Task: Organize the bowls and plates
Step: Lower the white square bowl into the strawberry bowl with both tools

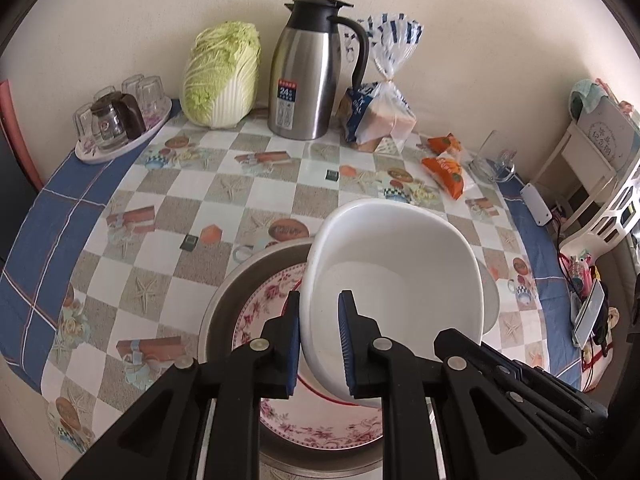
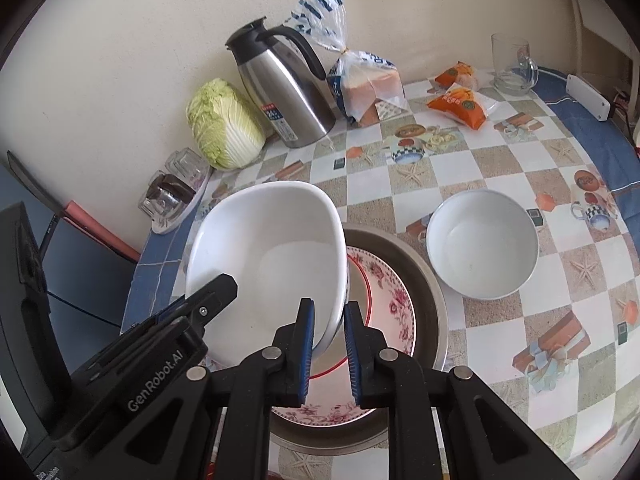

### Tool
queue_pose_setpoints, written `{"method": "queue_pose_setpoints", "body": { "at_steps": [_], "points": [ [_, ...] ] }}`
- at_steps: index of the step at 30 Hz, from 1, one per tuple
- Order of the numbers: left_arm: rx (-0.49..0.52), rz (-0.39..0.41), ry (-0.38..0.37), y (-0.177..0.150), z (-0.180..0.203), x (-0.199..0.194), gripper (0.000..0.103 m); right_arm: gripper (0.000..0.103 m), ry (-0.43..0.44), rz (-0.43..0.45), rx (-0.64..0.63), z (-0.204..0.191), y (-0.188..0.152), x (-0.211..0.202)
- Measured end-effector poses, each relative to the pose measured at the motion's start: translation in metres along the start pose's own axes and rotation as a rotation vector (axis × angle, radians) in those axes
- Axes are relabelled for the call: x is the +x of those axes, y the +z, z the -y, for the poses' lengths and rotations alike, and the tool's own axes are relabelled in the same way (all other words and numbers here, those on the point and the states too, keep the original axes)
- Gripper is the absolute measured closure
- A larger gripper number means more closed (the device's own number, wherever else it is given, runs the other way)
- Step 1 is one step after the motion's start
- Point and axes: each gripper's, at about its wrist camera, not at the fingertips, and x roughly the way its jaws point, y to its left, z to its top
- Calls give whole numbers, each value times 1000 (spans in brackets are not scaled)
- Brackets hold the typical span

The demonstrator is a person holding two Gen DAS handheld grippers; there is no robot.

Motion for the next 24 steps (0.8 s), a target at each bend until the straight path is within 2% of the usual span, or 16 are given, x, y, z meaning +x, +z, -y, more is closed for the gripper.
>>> {"method": "queue_pose_setpoints", "body": {
  "at_steps": [24],
  "points": [
    [1,-103,26,-5,-5,20,86,85,-27,-69,10,3,-2,18]
  ]
}}
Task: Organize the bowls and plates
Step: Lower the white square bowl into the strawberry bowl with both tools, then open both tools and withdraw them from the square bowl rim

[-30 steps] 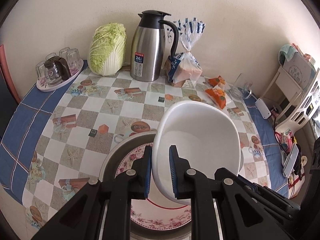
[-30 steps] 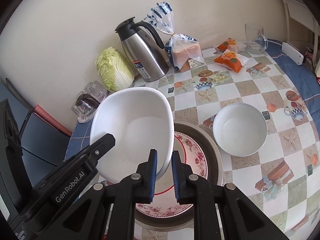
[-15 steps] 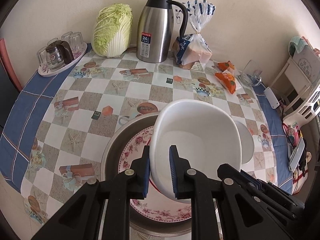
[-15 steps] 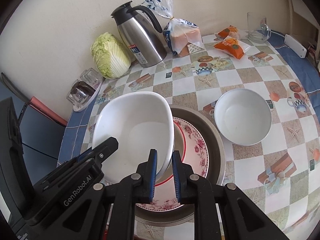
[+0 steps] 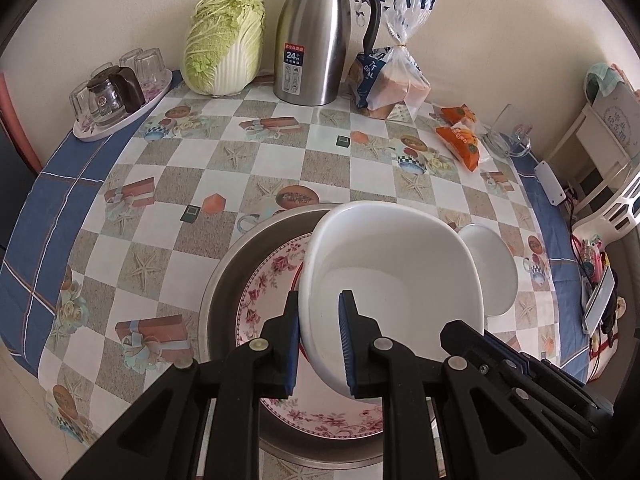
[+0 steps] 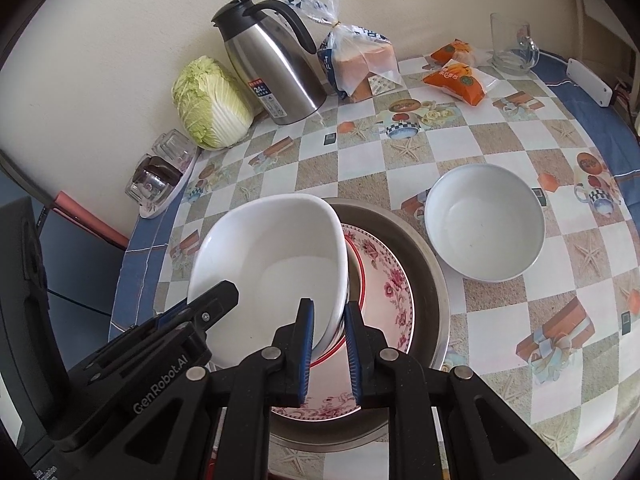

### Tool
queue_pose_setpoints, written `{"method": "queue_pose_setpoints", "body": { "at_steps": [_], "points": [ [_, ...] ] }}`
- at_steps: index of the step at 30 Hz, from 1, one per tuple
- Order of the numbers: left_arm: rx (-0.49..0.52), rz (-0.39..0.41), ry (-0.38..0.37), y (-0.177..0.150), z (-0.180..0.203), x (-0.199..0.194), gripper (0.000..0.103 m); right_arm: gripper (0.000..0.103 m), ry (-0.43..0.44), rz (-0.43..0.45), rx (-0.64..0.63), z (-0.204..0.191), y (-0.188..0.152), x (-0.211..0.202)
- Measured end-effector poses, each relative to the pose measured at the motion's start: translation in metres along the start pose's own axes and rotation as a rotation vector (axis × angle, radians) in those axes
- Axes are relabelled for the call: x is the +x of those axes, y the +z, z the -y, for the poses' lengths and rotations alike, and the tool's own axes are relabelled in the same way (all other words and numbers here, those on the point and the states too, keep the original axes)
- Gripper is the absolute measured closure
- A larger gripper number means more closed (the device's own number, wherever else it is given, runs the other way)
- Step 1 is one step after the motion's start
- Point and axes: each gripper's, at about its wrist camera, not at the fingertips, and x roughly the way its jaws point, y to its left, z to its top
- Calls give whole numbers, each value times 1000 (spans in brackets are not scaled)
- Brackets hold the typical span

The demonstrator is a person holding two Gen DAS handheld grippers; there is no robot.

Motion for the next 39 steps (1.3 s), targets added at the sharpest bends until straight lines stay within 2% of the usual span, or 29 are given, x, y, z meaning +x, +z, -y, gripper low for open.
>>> {"method": "queue_pose_setpoints", "body": {
  "at_steps": [8,29,37,39],
  "points": [
    [0,-29,7,-1,-1,11,86,85,-4,-11,5,1,0,3],
    [-28,-20,13,1,-6,13,83,83,-2,0,-21,-2,2,9],
    [-43,39,21,4,-11,-7,82,83,3,8,-28,-3,2,2],
    [-50,55,20,5,-12,-12,76,83,-1,26,-33,-3,2,-3]
  ]
}}
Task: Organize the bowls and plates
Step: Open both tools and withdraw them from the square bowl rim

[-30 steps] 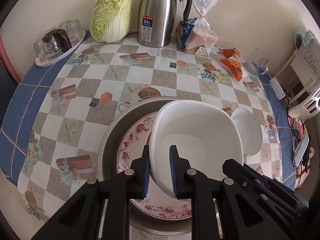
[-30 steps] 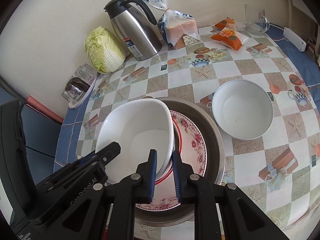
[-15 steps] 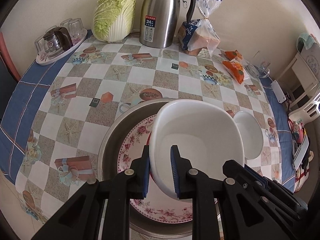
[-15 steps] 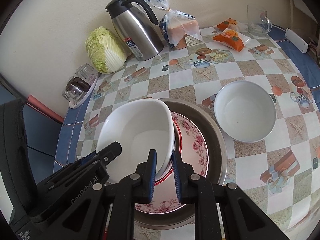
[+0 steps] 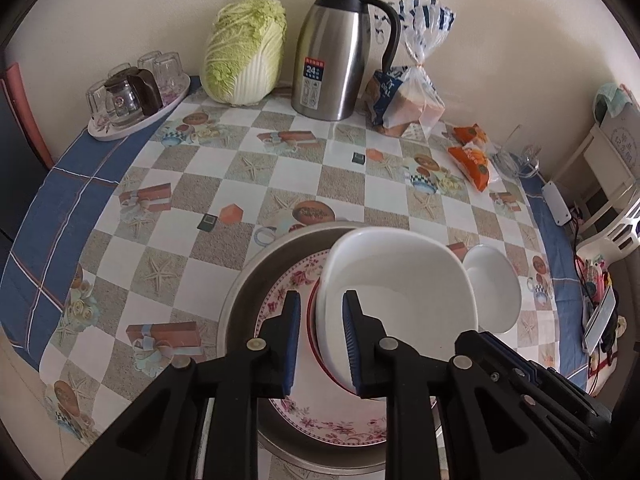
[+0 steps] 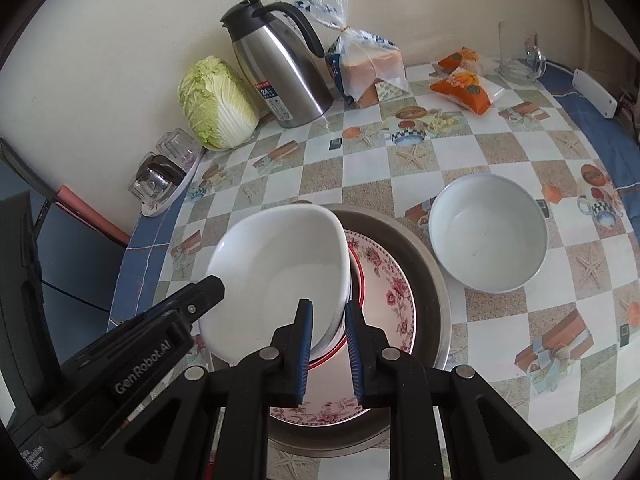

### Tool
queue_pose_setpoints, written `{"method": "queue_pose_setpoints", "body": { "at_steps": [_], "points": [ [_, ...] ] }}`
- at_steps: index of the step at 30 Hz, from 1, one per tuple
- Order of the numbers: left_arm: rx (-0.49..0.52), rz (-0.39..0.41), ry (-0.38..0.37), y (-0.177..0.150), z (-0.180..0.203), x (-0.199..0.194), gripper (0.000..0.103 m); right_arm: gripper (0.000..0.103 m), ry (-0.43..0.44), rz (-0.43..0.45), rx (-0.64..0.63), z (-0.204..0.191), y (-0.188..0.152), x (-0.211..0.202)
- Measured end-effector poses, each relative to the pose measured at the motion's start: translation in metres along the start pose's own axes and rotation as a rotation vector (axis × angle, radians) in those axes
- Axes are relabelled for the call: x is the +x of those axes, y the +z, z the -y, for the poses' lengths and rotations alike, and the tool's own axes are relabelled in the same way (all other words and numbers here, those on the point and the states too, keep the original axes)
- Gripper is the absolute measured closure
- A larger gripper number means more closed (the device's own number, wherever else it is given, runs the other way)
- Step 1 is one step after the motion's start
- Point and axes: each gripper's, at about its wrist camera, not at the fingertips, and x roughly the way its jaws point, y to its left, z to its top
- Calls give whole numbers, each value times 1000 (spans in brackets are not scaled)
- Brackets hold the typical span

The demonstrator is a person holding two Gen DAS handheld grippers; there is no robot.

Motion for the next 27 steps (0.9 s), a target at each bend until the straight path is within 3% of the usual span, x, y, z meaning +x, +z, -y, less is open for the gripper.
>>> {"method": "queue_pose_setpoints", "body": {
  "at_steps": [2,5,7,11,13,16,20,23,27],
  "points": [
    [-7,14,5,1,-2,-4,54,83,-6,17,-6,0,1,-6],
    [-30,31,9,3,-6,-9,43,79,-28,34,-13,0,2,-13],
    [-41,39,13,4,-9,-11,38,57,-39,38,-15,2,3,-14],
    [-61,53,45,5,-15,-12,29,48,-91,48,-28,5,3,-15],
    [-67,54,62,4,-18,-12,25,37,-104,48,-34,6,4,-14],
    [-75,55,84,3,-21,-9,16,29,-105,46,-42,8,4,-13],
    [-94,62,94,3,-24,-8,13,16,-95,50,-47,9,4,-12],
    [-105,64,114,2,-28,-7,5,1,-94,58,-53,8,3,-12],
    [-119,78,134,2,-31,-8,5,0,-95,73,-55,9,3,-13]
  ]
}}
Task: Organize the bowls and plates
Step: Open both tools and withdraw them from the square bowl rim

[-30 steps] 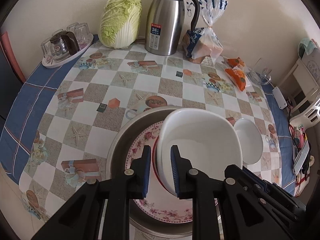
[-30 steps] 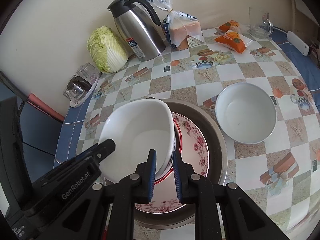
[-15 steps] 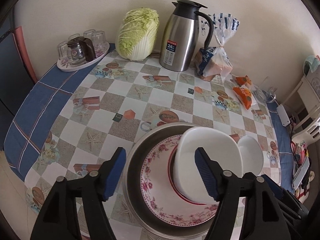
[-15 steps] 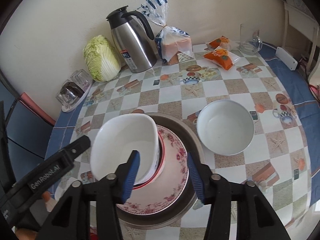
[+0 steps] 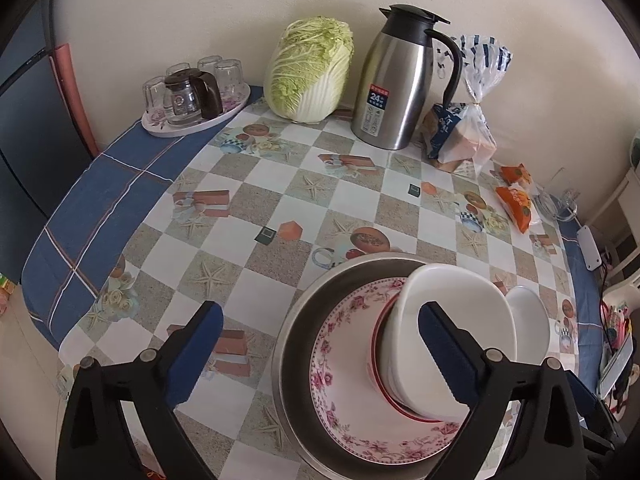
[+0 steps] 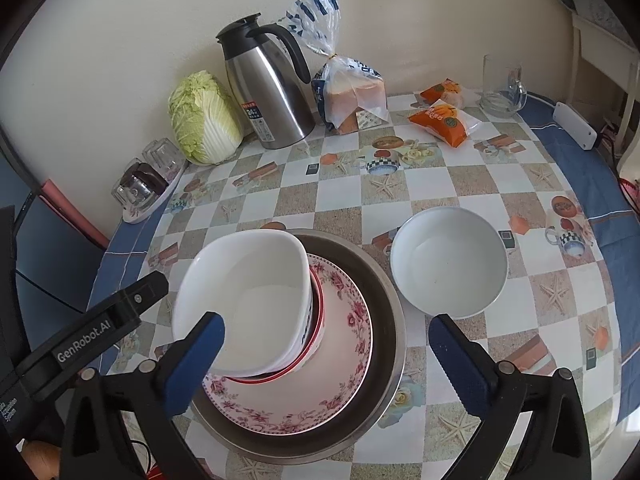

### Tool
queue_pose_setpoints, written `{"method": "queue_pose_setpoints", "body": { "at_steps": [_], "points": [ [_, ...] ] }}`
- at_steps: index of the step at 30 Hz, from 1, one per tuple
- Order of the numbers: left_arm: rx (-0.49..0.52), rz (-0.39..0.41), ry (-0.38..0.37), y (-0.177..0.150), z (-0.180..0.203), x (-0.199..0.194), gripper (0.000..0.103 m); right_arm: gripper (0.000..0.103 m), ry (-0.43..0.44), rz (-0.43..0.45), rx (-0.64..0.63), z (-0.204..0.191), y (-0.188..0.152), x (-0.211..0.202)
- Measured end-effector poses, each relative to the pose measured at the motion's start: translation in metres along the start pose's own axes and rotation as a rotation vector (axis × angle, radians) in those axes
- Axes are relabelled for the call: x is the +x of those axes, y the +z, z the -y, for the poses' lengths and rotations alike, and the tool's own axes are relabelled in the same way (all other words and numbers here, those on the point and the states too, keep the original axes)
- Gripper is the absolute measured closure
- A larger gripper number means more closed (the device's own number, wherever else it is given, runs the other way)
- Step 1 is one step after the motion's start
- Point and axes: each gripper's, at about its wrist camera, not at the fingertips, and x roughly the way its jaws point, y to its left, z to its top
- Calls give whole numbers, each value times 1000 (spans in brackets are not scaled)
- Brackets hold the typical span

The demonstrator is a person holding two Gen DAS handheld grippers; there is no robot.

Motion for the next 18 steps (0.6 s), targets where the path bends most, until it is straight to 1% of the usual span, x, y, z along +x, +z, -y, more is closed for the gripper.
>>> {"method": "queue_pose_setpoints", "body": {
  "at_steps": [4,6,8,15,18],
  "points": [
    [3,37,9,0,0,-2,5,0,-20,13,-8,2,0,-1],
    [6,23,24,0,1,2,5,0,-26,20,-15,2,0,-2],
    [7,20,21,-2,2,4,5,0,-30,26,-25,2,1,-2],
    [20,43,35,-2,5,2,5,0,-53,69,-18,7,4,-9],
    [29,61,35,-1,8,-1,5,0,-51,87,0,16,7,-12]
  ]
}}
